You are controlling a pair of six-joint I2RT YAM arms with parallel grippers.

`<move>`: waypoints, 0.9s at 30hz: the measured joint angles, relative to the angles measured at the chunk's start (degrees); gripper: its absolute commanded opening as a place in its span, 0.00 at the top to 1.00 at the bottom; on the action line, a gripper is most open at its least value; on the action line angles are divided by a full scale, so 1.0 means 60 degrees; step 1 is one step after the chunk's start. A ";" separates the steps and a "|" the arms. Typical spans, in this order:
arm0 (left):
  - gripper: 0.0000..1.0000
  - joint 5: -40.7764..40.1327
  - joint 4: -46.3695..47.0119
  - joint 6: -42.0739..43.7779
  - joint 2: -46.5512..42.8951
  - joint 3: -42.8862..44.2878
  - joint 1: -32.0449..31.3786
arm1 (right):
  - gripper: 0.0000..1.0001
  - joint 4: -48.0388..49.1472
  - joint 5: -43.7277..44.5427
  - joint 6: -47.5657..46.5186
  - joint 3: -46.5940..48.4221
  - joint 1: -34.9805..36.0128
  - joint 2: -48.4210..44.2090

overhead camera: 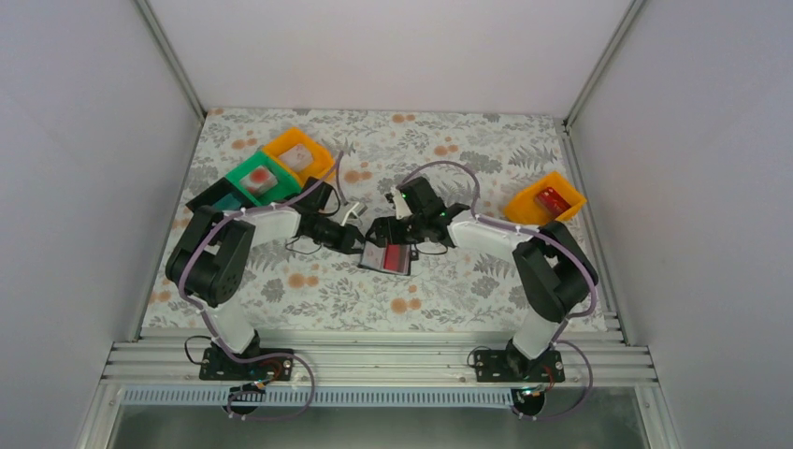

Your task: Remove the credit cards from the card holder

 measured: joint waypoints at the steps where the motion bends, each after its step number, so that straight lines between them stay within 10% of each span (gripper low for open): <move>1: 0.98 -0.0015 -0.0036 0.0000 0.0000 0.0000 0.0033 | 0.22 -0.0044 0.0106 0.0015 0.0073 0.0033 0.0051; 13: 0.97 -0.0219 -0.0095 0.0007 -0.0007 0.0011 -0.0040 | 0.47 -0.0659 0.1228 0.0397 0.0430 0.0262 0.0310; 27: 0.86 -0.0233 -0.0233 0.0168 -0.0007 0.0044 -0.0087 | 0.50 -0.0284 0.0787 0.0277 -0.0576 0.0142 -0.0750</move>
